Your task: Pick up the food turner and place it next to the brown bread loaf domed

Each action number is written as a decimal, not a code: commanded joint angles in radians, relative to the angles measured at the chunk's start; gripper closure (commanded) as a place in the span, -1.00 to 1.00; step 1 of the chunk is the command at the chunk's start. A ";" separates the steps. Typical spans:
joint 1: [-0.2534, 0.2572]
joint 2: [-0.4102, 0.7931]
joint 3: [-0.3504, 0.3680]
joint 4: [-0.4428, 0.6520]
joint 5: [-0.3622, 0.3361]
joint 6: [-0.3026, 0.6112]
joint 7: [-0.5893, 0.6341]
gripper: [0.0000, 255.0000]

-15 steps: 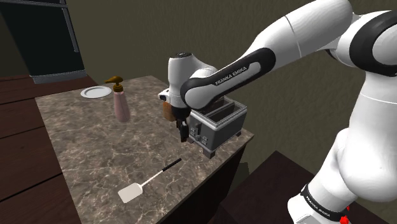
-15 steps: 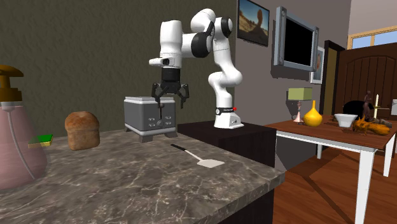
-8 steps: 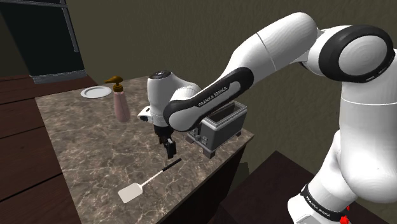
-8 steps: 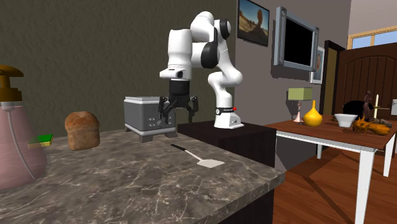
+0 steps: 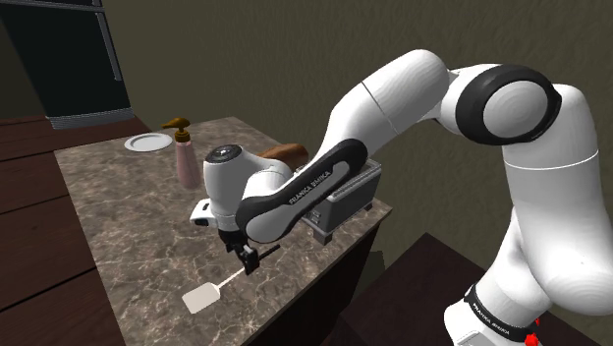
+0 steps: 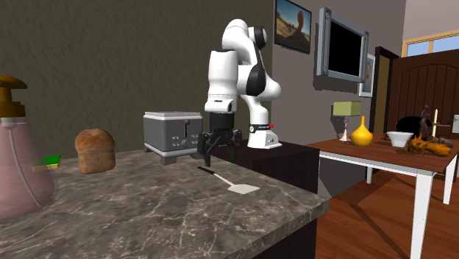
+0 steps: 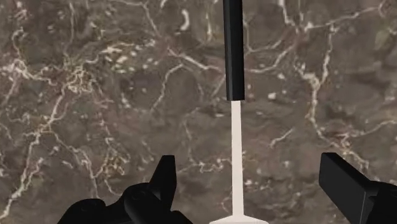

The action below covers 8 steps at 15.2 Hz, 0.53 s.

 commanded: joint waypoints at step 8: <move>0.012 0.065 -0.018 0.008 -0.025 0.056 0.011 -1.00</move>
